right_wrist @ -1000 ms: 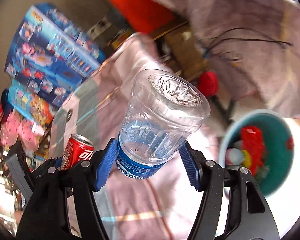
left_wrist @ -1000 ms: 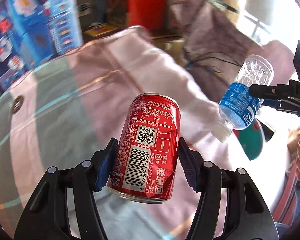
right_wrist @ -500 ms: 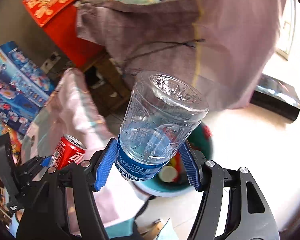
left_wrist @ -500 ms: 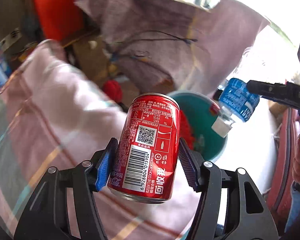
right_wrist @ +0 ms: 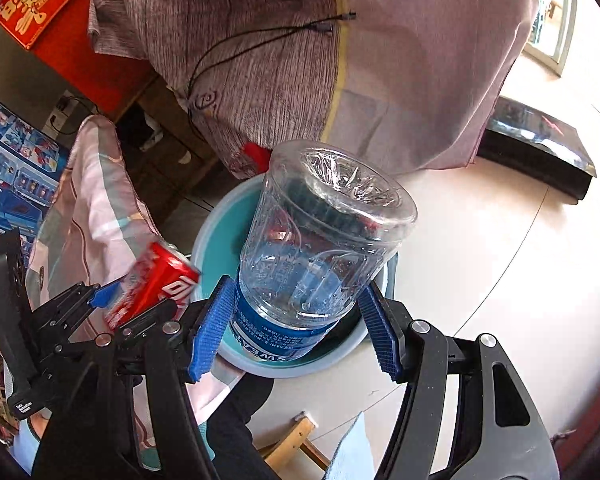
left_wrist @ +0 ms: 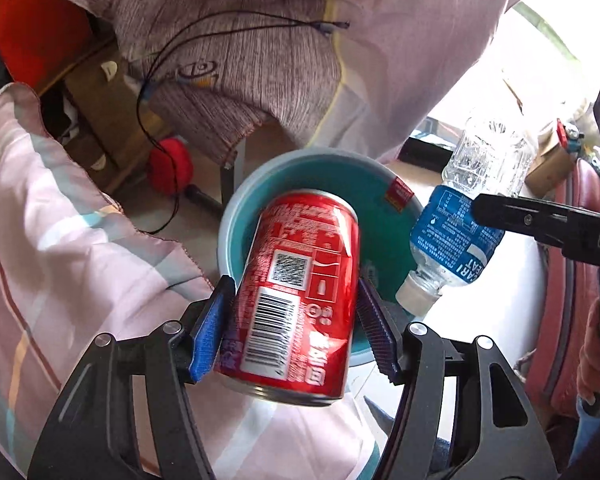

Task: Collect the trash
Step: 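Carry the cola can and water bottle over the teal bin, then open both grippers to drop the can and bottle into the bin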

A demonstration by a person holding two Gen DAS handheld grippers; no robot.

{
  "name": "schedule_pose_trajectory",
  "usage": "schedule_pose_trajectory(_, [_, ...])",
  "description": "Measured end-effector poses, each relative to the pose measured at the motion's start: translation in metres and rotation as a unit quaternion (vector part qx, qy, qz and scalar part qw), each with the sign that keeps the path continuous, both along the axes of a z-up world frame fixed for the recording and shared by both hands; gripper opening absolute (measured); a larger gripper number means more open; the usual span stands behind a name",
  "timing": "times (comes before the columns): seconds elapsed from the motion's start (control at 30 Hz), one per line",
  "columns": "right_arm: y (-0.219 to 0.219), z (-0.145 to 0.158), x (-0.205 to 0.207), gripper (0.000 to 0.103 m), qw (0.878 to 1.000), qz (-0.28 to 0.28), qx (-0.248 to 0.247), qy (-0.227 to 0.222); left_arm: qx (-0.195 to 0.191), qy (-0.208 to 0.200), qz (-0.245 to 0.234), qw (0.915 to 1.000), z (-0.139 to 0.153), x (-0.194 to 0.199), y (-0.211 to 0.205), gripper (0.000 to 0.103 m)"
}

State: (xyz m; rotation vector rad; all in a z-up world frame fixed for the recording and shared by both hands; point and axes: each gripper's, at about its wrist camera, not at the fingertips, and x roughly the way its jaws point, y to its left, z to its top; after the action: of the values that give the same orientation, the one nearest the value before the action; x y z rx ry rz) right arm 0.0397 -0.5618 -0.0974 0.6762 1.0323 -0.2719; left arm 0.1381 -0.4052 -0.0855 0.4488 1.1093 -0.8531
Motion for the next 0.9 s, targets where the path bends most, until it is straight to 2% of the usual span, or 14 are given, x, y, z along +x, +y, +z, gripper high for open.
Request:
schedule_pose_trajectory(0.2, [0.0, -0.01, 0.009, 0.061, 1.0, 0.009, 0.007, 0.015, 0.004, 0.015, 0.001, 0.9999, -0.011, 0.008, -0.001, 0.069])
schedule_pose_trajectory(0.33, [0.003, -0.016, 0.015, 0.061, 0.999, 0.021, 0.011, 0.027, -0.002, 0.015, 0.015, 0.9998, -0.009, 0.009, 0.007, 0.088])
schedule_pose_trajectory(0.4, [0.005, -0.019, 0.019, 0.061, 0.999, 0.028, 0.012, 0.036, -0.006, 0.014, 0.022, 0.9996, -0.008, 0.01, 0.011, 0.093])
schedule_pose_trajectory(0.57, [0.01, -0.031, 0.03, 0.062, 0.997, 0.04, 0.027, 0.055, -0.01, 0.012, 0.033, 0.9993, -0.005, 0.013, 0.02, 0.094])
schedule_pose_trajectory(0.67, [0.011, -0.032, 0.033, 0.072, 0.997, 0.041, 0.028, 0.057, -0.011, 0.009, 0.036, 0.9993, -0.003, 0.013, 0.023, 0.094])
schedule_pose_trajectory(0.9, [0.008, -0.033, 0.03, 0.079, 0.997, 0.024, 0.025, 0.065, -0.019, 0.013, 0.039, 0.999, 0.001, 0.012, 0.027, 0.095])
